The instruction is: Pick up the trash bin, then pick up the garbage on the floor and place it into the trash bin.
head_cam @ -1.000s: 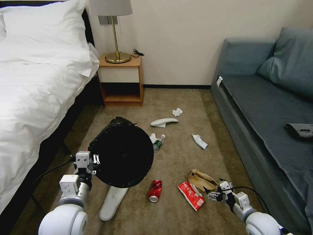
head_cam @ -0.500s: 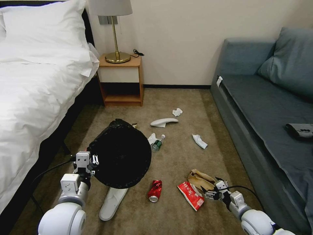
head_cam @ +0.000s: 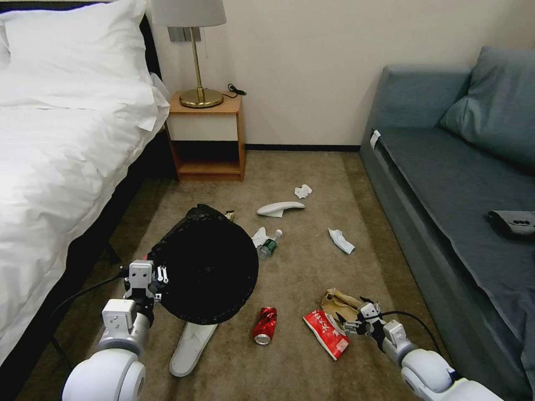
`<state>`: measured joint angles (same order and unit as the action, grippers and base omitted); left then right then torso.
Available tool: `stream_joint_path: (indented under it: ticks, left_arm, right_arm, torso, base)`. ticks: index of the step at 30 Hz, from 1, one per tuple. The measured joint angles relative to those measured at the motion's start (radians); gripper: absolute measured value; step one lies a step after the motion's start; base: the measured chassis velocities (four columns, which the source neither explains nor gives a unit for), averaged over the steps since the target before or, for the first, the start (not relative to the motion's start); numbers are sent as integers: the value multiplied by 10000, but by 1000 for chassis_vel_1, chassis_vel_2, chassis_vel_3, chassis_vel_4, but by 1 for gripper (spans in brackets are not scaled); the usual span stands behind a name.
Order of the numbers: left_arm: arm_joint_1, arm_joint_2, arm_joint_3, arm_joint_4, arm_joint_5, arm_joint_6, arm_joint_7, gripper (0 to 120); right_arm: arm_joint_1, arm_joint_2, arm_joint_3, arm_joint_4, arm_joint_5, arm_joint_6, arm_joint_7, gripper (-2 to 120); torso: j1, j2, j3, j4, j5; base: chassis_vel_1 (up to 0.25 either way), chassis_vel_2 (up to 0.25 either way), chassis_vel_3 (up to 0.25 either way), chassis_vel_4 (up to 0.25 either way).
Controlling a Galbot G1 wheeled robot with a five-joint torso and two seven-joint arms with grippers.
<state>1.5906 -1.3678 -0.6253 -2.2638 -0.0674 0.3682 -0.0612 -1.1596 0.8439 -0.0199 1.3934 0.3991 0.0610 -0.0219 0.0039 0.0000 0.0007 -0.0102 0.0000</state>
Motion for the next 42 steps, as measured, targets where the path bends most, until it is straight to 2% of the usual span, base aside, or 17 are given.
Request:
stream_joint_path:
  ticks: [23, 33, 42]
  left_arm:
    - [354, -189, -175, -15, 180, -195, 5, 2]
    - [427, -237, -189, 16, 225, -228, 0, 2]
    - [352, -266, -149, 127, 235, -240, -5, 2]
  right_arm:
    - [616, 1041, 248, -2375, -767, 895, -639, 100]
    - [714, 1357, 529, -3301, -1033, 1224, -1312, 99]
    - [686, 1491, 723, -3449, -1088, 1483, -1337, 64]
  torso:
    - [0, 0, 0, 0, 0]
    - [0, 1, 0, 0, 0]
    - [0, 0, 0, 0, 0]
  base:
    - [0, 0, 0, 0]
    - [0, 0, 0, 0]
    - [0, 0, 0, 0]
